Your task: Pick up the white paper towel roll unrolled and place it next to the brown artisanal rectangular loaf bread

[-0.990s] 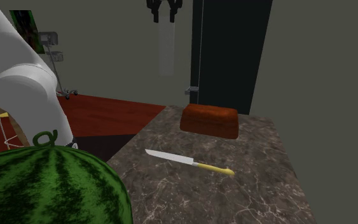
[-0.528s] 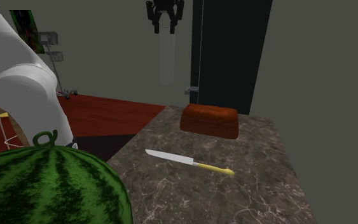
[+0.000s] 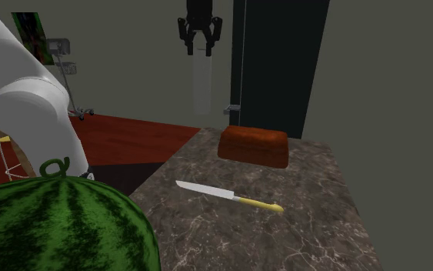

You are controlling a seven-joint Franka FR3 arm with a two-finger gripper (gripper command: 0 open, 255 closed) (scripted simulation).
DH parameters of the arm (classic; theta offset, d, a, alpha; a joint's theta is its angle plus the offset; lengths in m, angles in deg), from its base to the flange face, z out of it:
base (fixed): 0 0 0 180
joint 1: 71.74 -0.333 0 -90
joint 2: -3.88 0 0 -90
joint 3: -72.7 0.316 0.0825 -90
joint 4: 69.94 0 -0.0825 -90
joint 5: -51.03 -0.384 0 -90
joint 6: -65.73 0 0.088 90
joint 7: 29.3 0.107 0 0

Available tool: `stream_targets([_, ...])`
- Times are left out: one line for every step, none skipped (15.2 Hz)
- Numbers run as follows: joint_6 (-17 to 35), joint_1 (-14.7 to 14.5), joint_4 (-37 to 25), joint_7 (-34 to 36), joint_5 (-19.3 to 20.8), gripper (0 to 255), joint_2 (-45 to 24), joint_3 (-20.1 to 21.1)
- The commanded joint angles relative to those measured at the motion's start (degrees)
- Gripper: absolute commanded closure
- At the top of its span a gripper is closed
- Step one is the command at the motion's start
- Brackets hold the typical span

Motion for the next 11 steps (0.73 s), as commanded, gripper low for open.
stream_targets([1.4, 0.0, 1.6, 0.0, 0.0, 255, 0.2, 0.0])
stream_targets([2.2, 0.0, 2.5, 0.0, 0.0, 255, 0.3, 0.0])
stream_targets([3.0, 0.0, 3.3, 0.0, 0.0, 255, 0.4, 0.0])
stream_targets([3.7, 0.0, 4.1, 0.0, 0.0, 255, 0.4, 0.0])
stream_targets([4.5, 0.0, 4.9, 0.0, 0.0, 255, 0.5, 0.0])
stream_targets([5.3, 0.0, 5.8, -0.1, 0.0, 255, 0.5, 0.0])
stream_targets([6.0, 0.0, 6.5, -0.1, 0.0, 255, 0.5, 0.0])
stream_targets([6.8, 0.0, 7.3, -0.1, 0.0, 255, 0.5, 0.0])
stream_targets([7.6, 0.0, 8.1, -0.1, 0.0, 255, 0.5, 0.0])
stream_targets([8.4, 0.0, 8.9, -0.1, 0.0, 255, 0.5, 0.0])
stream_targets([9.1, 0.0, 9.6, -0.1, 0.0, 255, 0.5, 0.0])
